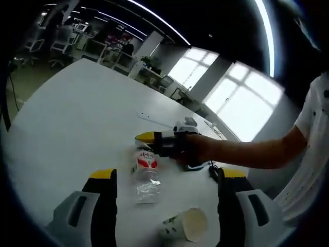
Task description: Arrange the tabletop items into an orderly group along one side of the table until the central work area is clear of visible clutter.
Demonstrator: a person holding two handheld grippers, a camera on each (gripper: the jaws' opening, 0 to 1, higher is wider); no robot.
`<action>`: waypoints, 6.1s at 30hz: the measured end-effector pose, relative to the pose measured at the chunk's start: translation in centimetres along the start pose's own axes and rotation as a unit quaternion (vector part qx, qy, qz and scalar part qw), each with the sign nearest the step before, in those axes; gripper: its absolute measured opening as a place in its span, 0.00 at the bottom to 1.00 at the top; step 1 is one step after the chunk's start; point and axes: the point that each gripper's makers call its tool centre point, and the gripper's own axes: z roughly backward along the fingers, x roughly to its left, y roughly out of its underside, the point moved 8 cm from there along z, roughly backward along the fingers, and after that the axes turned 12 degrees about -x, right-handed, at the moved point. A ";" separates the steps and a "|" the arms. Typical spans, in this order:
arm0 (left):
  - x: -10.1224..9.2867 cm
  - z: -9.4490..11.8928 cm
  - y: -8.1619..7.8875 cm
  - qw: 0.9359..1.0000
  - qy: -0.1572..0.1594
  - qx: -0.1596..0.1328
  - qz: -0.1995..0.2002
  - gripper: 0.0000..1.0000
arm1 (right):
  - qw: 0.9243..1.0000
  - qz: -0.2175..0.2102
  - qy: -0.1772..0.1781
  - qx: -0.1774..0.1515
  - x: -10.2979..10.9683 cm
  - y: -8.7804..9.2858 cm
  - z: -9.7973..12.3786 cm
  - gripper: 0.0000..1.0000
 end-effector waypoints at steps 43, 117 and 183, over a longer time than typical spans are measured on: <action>3.9 -7.8 1.5 0.994 0.079 0.077 0.003 0.77 | 0.987 0.145 -0.057 -0.025 4.8 -0.1 1.9 0.19; -0.6 -16.1 -0.5 0.932 0.266 0.064 -0.239 0.41 | 0.786 0.595 -0.123 -0.118 13.2 -1.0 10.0 0.19; 0.3 -18.5 2.1 0.916 0.281 0.079 -0.275 0.42 | 0.754 0.649 -0.081 -0.068 10.5 -0.9 10.2 0.20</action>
